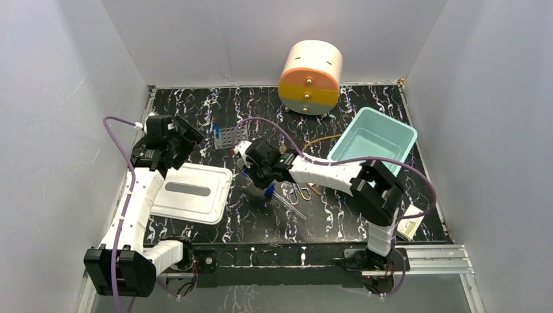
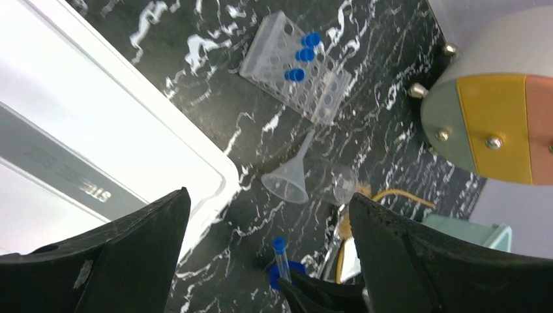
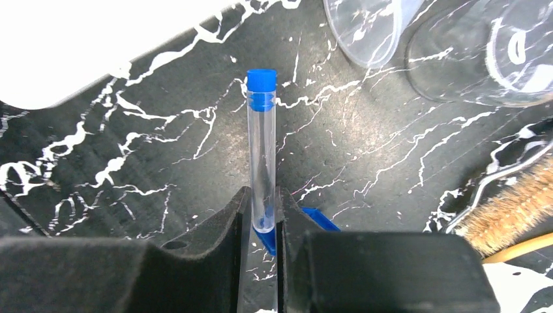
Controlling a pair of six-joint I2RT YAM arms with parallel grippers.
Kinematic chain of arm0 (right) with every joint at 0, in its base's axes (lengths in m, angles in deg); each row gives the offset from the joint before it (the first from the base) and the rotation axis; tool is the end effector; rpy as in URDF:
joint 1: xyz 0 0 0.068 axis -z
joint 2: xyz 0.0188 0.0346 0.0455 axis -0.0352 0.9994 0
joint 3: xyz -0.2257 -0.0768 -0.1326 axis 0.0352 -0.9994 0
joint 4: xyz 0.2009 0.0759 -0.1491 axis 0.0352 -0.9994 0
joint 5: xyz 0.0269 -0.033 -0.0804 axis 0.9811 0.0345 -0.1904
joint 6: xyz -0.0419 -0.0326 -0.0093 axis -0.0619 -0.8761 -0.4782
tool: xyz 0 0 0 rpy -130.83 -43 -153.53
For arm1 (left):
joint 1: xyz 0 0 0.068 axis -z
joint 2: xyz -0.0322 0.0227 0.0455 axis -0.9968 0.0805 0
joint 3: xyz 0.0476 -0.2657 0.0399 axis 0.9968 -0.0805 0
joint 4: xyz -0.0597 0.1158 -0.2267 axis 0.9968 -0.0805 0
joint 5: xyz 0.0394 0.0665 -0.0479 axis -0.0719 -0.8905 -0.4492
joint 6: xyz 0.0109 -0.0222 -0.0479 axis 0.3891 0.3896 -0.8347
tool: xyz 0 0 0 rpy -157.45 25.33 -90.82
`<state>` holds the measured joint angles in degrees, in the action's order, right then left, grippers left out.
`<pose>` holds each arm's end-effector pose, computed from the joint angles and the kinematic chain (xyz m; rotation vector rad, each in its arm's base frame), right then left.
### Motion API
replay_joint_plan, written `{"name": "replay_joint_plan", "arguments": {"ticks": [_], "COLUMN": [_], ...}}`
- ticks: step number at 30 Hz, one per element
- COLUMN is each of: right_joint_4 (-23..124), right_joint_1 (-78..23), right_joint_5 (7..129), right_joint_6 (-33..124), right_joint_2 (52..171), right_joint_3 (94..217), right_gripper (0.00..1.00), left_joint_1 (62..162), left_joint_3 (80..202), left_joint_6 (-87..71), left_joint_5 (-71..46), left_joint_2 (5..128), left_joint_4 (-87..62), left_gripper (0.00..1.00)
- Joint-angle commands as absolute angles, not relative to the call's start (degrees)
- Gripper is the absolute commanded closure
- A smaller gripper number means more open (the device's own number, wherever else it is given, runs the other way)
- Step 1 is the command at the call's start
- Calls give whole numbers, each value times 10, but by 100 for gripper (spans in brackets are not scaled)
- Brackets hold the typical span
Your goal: Organize the chemistry lab equipment
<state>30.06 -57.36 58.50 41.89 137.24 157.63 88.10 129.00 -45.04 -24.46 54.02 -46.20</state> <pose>0.2101 0.3520 0.2124 -1.1558 2.2171 0.4239 0.2367 -0.0090 0.3342 -0.8953 2.0167 -0.4413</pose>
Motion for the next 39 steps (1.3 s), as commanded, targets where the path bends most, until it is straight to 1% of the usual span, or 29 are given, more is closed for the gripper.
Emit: {"name": "replay_joint_plan", "arguments": {"ticks": [1, 4, 6, 8, 10, 12, 16, 19, 20, 22, 24, 25, 28, 33, 36, 39], "right_joint_4": [373, 391, 398, 404, 416, 429, 431, 431, 432, 432, 429, 427, 425, 426, 416, 420], "right_joint_1": [-576, -576, -576, -576, -575, -576, -576, -575, -576, -576, -576, -576, -576, -576, -575, -575], "right_joint_5": [590, 588, 581, 570, 562, 555, 547, 546, 546, 548, 551, 554, 559, 557, 548, 549], "right_joint_6": [435, 442, 448, 454, 457, 459, 465, 472, 473, 473, 472, 472, 471, 468, 469, 472], "right_joint_2": [1317, 1295, 1286, 1277, 1266, 1257, 1253, 1252, 1251, 1250, 1253, 1255, 1257, 1257, 1263, 1260], "right_joint_3": [1557, 1551, 1553, 1554, 1553, 1551, 1560, 1567, 1568, 1570, 1575, 1578, 1581, 1579, 1574, 1560], "right_gripper": [75, 75, 74, 74, 74, 73, 73, 73, 72, 72, 72, 72, 72, 72, 72, 73], "left_joint_1": [877, 877, 877, 877, 877, 878, 878, 881, 884, 889, 897, 900, 903, 904, 903, 903], "left_joint_3": [1255, 1212, 1203, 1204, 1206, 1200, 1167, 1154, 1152, 1150, 1149, 1150, 1147, 1139, 1141, 1127], "left_joint_6": [-467, -462, -460, -451, -441, -440, -450, -447, -446, -447, -449, -449, -454, -460, -449, -464], "left_joint_5": [-137, -16, 45, 93, 129, 164, 255, 277, 281, 290, 298, 299, 283, 262, 191, 160], "left_joint_2": [523, 524, 542, 564, 580, 580, 591, 605, 607, 611, 618, 622, 627, 631, 624, 622], "left_joint_4": [-426, -350, -322, -310, -302, -273, -210, -207, -203, -195, -184, -181, -177, -171, -216, -226], "left_gripper": [11, 17, 23, 33, 38, 40, 40, 40, 42, 49, 65, 69, 69, 59, 56, 55]}}
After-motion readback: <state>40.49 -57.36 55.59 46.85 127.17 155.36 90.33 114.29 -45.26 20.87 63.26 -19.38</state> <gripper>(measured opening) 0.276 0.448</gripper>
